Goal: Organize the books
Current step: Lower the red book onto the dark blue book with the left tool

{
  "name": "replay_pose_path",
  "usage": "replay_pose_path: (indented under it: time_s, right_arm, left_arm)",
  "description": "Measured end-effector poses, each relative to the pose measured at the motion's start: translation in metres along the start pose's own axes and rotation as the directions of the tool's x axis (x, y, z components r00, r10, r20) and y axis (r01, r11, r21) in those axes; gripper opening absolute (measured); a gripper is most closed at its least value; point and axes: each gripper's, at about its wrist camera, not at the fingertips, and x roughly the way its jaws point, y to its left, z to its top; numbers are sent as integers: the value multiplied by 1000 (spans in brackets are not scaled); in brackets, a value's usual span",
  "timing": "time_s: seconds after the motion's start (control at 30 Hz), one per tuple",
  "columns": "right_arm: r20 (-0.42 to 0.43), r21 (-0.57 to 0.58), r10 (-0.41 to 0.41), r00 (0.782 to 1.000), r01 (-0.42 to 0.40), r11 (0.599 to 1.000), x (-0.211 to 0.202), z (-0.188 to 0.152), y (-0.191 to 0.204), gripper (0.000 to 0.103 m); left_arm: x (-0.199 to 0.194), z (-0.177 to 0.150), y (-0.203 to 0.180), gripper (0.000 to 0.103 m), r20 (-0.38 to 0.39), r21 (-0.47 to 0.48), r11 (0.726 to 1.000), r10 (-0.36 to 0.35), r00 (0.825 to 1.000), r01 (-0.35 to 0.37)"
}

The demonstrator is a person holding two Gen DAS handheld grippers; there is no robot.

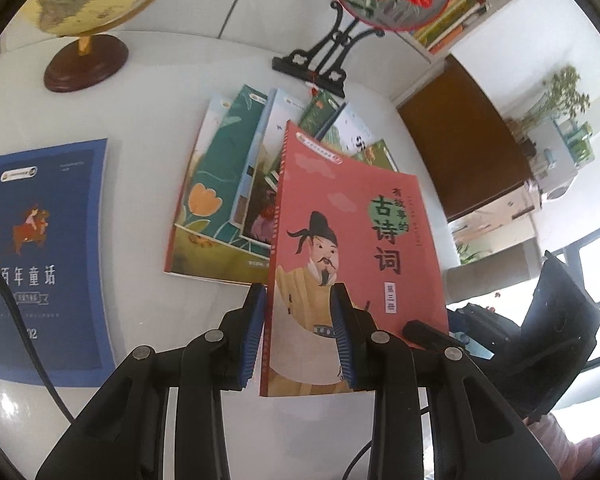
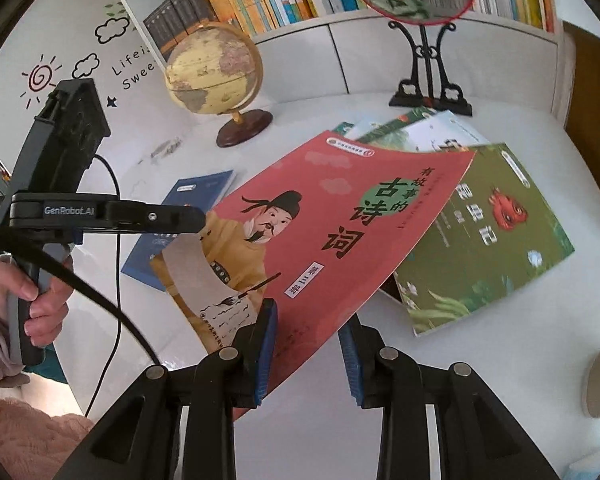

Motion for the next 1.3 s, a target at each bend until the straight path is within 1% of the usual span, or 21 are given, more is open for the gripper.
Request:
replay_pose_path:
  time_s: [0.27, 0.43, 0.6, 0.77, 1.0, 1.17, 1.3]
  right_arm:
    - [23, -139, -51, 998, 54, 989, 3, 20, 42, 31]
    - [29, -204, -53, 998, 58, 977, 12, 30, 67, 31]
    - [34, -251, -28, 999, 36, 967, 25, 43, 93, 31]
    - [26, -318, -1, 1000, 10, 948, 49, 61, 127, 31]
    - [-12, -404, 44, 999, -45, 914, 91, 78, 184, 31]
    - [-51, -421, 63, 997, -79, 904, 122, 83, 214, 31]
    - [-86, -420, 60, 994, -91, 903, 142, 83, 227, 31]
  left_arm:
    - [-26, 0, 23, 29, 65, -44, 999, -4, 998, 7]
    - [-47, -2, 43, 29, 110, -72, 997, 3, 994, 5]
    - [-72, -2, 72, 29, 153, -105, 994, 24, 988, -8]
    - [-99, -5, 108, 29, 192, -146, 988, 83, 978, -55]
    - [-127, -10, 164, 29, 208, -219, 971, 147, 967, -100]
    - [-132, -16, 197, 29, 190, -253, 960, 172, 966, -121]
    - [-127, -18, 214, 29, 168, -266, 956, 176, 970, -127]
